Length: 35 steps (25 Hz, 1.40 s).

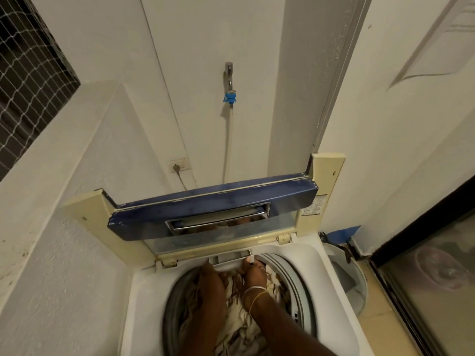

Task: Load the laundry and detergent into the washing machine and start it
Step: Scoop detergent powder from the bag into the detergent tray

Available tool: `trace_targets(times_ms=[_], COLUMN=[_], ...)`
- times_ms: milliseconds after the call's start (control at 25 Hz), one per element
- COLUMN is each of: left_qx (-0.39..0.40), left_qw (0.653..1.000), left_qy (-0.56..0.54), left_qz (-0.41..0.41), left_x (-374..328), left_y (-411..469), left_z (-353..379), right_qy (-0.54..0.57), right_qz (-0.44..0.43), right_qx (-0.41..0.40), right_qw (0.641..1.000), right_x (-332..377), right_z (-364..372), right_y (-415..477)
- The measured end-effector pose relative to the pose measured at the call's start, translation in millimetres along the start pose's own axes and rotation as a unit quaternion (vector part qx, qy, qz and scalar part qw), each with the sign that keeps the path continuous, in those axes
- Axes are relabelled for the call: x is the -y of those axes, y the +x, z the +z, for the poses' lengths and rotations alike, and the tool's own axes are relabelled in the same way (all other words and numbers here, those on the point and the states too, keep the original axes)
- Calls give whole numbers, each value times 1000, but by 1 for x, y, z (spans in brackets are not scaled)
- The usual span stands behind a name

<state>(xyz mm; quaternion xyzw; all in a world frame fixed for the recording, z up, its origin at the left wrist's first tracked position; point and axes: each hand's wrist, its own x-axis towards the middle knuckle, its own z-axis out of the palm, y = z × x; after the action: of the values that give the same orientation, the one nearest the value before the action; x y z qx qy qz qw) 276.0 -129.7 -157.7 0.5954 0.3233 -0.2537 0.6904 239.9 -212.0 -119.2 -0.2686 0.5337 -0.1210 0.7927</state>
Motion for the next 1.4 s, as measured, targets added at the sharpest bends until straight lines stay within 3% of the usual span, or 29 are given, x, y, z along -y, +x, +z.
trace_targets(times_ms=[120, 440, 560, 640, 760, 880, 1080, 1400], left_qx=[-8, -9, -3, 26, 45, 22, 19, 35], left_qw=[1000, 1000, 999, 999, 993, 976, 976, 991], left_qy=[1, 10, 24, 29, 86, 183, 181, 120], left_qz=[29, 17, 26, 28, 63, 114, 116, 52], left_x=[-17, -5, -14, -19, -19, -14, -22, -17], left_y=[-50, -60, -59, -60, -57, -50, -61, -87], left_z=[3, -17, -23, -25, -27, -30, -31, -43], right_qy=[-2, -16, -64, -127, -246, -306, -304, -340], right_qz=[11, 45, 19, -43, -163, -206, -197, -166], right_qx=[18, 72, 93, 95, 81, 43, -29, -18], right_qw=[1000, 996, 993, 986, 952, 929, 932, 925], right_x=[-2, -5, 0, 9, 14, 12, 14, 11], right_z=[-12, -48, -54, -52, -43, -41, -37, -63], right_y=[-5, -18, -19, -15, -15, -23, -26, -37])
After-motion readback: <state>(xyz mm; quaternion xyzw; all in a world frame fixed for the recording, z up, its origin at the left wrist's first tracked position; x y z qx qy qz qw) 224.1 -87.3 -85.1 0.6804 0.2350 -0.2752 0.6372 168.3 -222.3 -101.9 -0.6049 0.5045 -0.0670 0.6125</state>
